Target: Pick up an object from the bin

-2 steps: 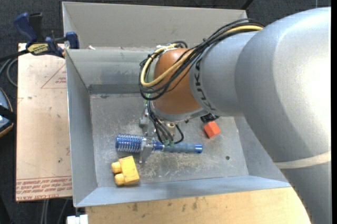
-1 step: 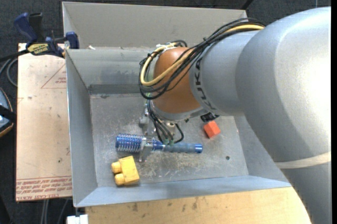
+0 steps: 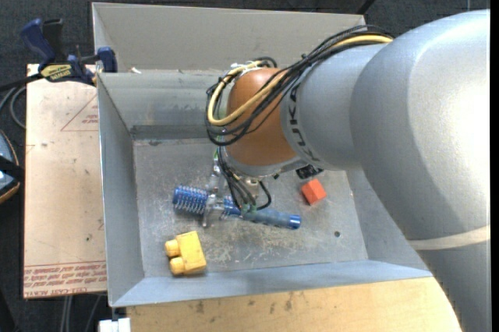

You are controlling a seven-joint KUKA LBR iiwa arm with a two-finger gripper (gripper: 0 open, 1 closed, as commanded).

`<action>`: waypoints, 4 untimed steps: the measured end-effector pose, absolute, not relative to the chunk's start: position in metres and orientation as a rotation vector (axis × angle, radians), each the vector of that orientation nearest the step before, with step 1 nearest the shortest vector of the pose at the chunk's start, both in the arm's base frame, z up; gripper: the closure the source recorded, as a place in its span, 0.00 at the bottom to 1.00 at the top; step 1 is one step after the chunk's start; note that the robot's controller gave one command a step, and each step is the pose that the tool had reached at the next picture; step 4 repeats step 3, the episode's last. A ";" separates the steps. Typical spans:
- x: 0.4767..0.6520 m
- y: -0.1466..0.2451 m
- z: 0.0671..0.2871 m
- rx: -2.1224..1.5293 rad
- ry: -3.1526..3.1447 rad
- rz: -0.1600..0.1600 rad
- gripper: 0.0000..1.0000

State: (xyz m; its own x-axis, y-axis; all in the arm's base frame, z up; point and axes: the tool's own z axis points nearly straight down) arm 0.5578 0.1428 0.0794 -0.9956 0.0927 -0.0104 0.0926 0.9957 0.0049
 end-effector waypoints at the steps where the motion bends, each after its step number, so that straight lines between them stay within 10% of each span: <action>1: 0.558 0.143 0.100 0.143 3.135 0.003 1.00; 2: 0.559 0.143 0.105 0.141 3.138 0.001 1.00; 3: 0.560 0.144 0.199 0.137 3.130 0.005 1.00; 4: 0.560 0.144 0.199 0.137 3.130 0.005 1.00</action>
Offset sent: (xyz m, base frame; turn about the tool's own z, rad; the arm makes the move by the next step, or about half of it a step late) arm 0.0001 -0.0002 0.0198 0.0000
